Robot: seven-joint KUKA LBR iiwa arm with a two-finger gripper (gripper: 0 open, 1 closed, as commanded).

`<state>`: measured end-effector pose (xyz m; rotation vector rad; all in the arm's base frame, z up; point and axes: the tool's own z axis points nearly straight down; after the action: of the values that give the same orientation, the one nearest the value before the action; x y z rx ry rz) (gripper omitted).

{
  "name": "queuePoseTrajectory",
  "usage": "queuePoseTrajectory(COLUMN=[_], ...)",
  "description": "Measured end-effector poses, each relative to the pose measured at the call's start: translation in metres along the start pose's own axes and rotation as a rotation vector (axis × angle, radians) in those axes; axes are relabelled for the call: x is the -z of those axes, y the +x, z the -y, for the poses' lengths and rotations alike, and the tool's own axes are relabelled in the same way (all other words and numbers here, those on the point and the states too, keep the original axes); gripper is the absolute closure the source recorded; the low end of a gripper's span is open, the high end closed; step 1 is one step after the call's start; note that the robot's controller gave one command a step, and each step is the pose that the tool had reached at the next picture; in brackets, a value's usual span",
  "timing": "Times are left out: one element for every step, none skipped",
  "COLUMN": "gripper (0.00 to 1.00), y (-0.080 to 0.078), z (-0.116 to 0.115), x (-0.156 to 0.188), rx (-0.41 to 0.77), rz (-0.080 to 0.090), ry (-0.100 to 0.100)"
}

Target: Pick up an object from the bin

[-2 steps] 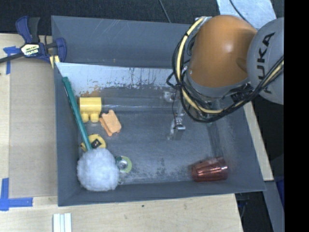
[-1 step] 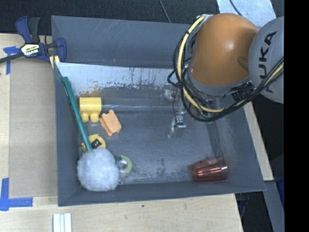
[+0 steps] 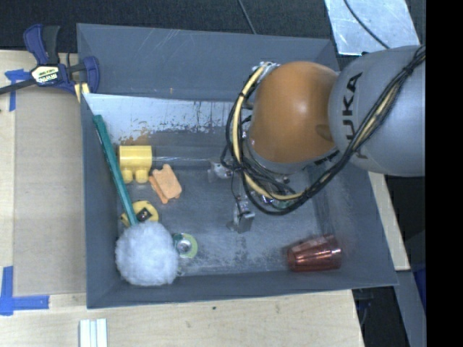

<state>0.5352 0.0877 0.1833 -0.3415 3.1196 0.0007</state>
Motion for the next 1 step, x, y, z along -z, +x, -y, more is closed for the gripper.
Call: queuePoseTrajectory(gripper=[0.00], y=[0.0085], z=[-0.0764], x=[-0.0216], rx=[-0.255], rz=[0.000], ry=[0.000])
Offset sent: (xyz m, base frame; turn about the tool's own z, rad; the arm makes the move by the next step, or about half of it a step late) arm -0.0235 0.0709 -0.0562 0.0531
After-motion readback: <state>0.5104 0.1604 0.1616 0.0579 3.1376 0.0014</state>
